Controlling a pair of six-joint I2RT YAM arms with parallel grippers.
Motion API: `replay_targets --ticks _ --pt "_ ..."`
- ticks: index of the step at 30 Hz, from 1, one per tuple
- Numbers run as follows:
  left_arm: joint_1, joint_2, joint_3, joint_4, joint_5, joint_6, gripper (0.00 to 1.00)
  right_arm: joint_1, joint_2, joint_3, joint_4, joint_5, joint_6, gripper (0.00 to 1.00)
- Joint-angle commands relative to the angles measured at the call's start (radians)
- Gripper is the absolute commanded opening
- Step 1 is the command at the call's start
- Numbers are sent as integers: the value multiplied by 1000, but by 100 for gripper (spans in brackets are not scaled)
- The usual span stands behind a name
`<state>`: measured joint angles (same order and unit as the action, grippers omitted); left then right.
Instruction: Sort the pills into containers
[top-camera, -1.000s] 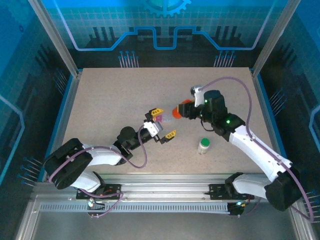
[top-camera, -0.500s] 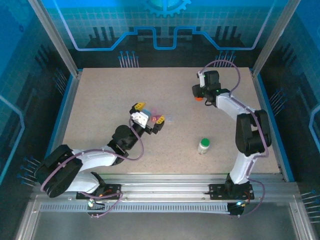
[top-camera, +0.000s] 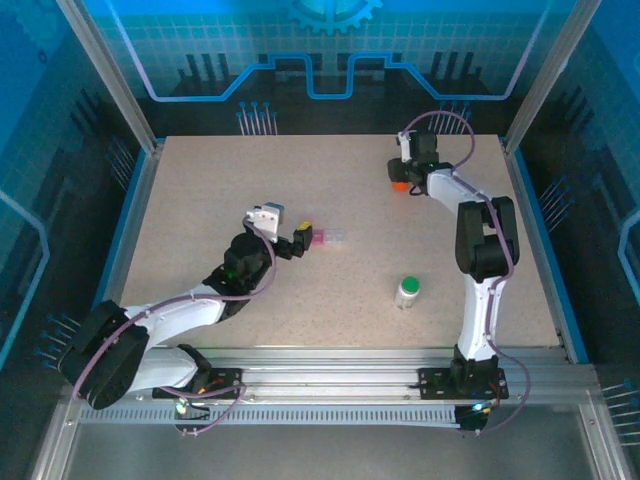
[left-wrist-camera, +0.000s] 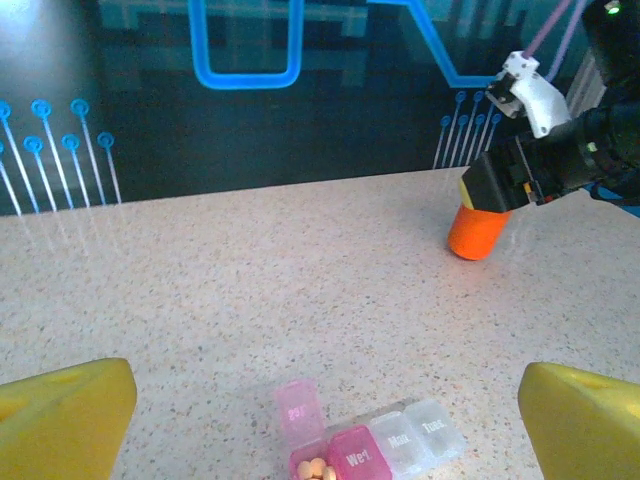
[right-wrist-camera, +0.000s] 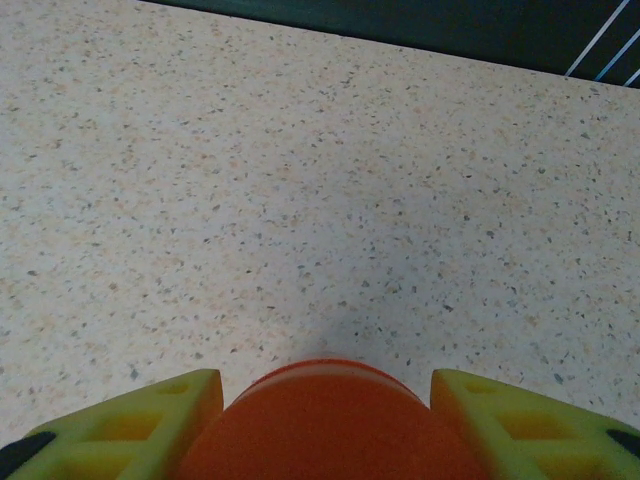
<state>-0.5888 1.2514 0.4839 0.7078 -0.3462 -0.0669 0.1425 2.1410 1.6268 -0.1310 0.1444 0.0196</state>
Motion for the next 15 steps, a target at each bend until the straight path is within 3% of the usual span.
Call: replay_targets --ticks 1,5,8,15 --pt "18 -17 43 -93 -30 -76 99 -18 31 69 -42 -26 6 57" --pt "25 -12 54 -121 -30 -103 99 -29 46 106 -89 -52 10 62" --pt "36 -9 66 -155 -34 -130 99 -35 24 112 -116 -63 10 78" --pt "82 13 110 -258 -39 -221 99 -28 -144 39 -153 -104 33 79"
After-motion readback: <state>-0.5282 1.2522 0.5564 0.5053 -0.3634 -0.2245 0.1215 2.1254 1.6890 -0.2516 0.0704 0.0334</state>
